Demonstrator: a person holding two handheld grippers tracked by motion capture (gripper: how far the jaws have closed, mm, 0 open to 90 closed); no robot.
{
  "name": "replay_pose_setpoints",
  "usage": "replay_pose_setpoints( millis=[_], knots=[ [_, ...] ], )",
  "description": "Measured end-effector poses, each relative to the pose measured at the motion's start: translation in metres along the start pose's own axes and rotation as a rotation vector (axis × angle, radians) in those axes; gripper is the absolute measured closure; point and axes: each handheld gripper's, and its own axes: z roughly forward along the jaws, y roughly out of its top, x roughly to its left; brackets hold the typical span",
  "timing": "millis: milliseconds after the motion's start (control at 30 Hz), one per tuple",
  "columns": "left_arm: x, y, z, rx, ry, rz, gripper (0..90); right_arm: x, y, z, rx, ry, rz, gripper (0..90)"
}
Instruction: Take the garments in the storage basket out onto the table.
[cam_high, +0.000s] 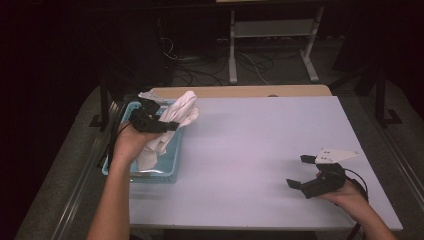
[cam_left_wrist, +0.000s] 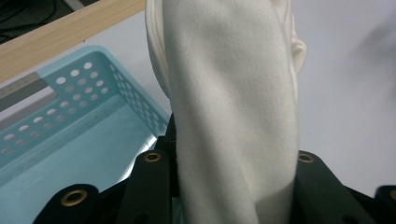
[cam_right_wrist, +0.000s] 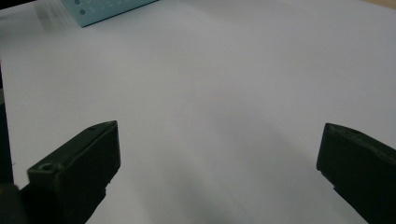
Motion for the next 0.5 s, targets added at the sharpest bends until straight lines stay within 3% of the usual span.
replay_pose_setpoints(
  millis=[500],
  knots=[
    [-0.024,0.014,0.005,-0.011,-0.039,0.054,63.4,0.001,0.000,0.000,0.001,-0.001,0.001,0.0]
  ],
)
